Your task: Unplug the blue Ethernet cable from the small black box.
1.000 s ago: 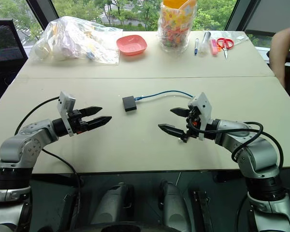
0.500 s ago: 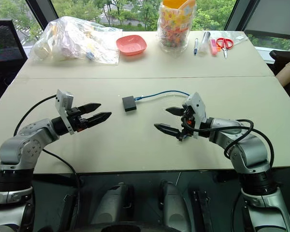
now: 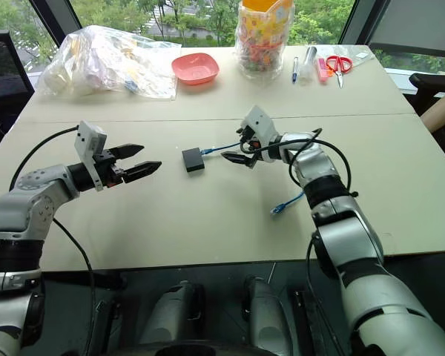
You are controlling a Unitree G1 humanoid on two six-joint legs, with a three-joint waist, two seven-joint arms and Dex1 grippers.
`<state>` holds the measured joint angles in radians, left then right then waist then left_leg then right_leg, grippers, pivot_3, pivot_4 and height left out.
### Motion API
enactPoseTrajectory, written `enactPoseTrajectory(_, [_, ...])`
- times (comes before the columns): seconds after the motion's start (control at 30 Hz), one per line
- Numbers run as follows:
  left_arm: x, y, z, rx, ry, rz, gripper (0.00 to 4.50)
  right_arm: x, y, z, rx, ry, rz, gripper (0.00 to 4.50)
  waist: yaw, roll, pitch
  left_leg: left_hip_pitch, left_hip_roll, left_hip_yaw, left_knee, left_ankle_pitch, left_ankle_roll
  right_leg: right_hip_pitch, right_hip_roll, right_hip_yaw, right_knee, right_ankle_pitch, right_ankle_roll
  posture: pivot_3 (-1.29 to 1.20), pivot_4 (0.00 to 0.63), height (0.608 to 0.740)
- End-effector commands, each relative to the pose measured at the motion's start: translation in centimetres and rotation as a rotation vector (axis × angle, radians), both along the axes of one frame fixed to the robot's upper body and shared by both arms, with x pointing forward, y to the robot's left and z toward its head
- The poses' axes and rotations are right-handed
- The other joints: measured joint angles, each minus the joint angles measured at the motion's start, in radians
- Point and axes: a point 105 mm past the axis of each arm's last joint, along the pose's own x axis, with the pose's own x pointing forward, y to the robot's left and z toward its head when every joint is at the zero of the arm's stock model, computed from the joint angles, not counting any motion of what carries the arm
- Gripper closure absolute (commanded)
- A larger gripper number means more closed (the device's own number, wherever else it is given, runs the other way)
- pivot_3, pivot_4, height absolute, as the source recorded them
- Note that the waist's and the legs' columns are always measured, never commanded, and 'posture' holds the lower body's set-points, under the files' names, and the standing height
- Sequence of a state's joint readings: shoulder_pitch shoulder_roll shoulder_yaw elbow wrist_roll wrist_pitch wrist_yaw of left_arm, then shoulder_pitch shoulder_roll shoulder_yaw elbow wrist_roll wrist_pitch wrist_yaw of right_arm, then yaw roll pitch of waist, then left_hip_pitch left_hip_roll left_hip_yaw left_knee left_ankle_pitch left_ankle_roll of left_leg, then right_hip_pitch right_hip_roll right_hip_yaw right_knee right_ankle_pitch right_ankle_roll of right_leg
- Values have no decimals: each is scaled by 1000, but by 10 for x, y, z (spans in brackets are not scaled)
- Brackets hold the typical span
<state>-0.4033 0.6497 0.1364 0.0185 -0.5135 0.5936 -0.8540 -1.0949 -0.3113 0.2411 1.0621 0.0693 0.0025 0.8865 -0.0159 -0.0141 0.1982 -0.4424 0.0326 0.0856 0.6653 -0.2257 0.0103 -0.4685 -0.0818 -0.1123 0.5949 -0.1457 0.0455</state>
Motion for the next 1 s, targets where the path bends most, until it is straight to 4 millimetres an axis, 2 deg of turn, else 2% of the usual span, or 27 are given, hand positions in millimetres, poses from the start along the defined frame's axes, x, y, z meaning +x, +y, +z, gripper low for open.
enactPoseTrajectory(0.03, [-5, -2, 7, 5, -56, 12, 28, 7, 10, 4, -49, -45, -4, 0, 0, 0, 0, 0, 0, 0, 0, 0, 0, 0, 0, 0, 0, 0, 0, 0, 150, 740])
enactPoseTrajectory(0.27, [-20, -3, -5, -16, -55, 85, 28, 9, 37, -19, -132, 9, -80, 0, -5, 0, 0, 3, 2, -2, 1, 1, -2, 1, -1, 1, 2, -1, 1, 0, 150, 740])
enactPoseTrajectory(0.3, [-23, -3, -7, -10, -52, 96, 0, 7, 43, -22, -130, 24, -69, 255, -6, 0, 0, 4, 2, -2, 1, 1, -2, 2, -1, 1, 2, 0, 1, 0, 150, 740])
enactPoseTrajectory(0.37, [-29, 0, -10, -1, -47, 120, 0, 2, 54, -24, -123, 49, -28, 873, -10, 0, 0, 7, 3, -2, 0, 1, -2, 4, 0, 1, 3, -1, 0, 0, 150, 740])
enactPoseTrajectory(0.4, [-31, 1, -11, 2, -43, 129, 0, -1, 59, -25, -123, 58, 4, 1333, -10, 0, 0, 8, 4, -2, 0, 1, -2, 4, 0, 1, 3, -1, -1, 0, 150, 740])
enactPoseTrajectory(0.5, [-35, 7, -16, 15, -28, 149, 0, -12, 75, -23, -135, 68, 127, 2987, -11, 0, 0, 9, 5, -2, 0, 1, -3, 5, 1, 1, 3, -2, -2, 0, 150, 740])
enactPoseTrajectory(0.6, [-33, 13, -20, 23, -20, 159, 0, -12, 78, -13, -135, 19, 164, 4458, -9, 0, 0, 10, 5, -2, 0, 1, -3, 5, 1, 1, 3, -2, -3, 0, 150, 740])
enactPoseTrajectory(0.7, [-24, 20, -20, 24, -19, 169, 0, -3, 72, 7, -164, -145, 157, 4458, -3, 1, 0, 9, 5, -2, 0, 1, -3, 5, 1, 1, 3, -2, -3, 0, 150, 740])
enactPoseTrajectory(0.8, [-5, 26, -15, 4, -31, 168, 0, 7, 60, 33, -242, -419, 117, 4458, 7, 1, 0, 8, 4, -2, 0, 1, -3, 5, 0, 1, 2, -2, -3, 0, 150, 740])
enactPoseTrajectory(0.93, [31, 23, 4, -107, -48, 126, 0, 7, 47, 66, -292, -733, 110, 4458, 8, 1, 0, 4, 1, -2, 1, 2, -3, 3, -2, 1, 1, -2, -3, 0, 150, 740])
enactPoseTrajectory(1.0, [45, 12, 22, -214, -38, 45, 0, 4, 42, 77, -297, -834, 117, 4458, 3, 0, 0, 3, -1, -2, 1, 2, -3, 2, -2, 1, 1, -1, 0, 0, 150, 740])
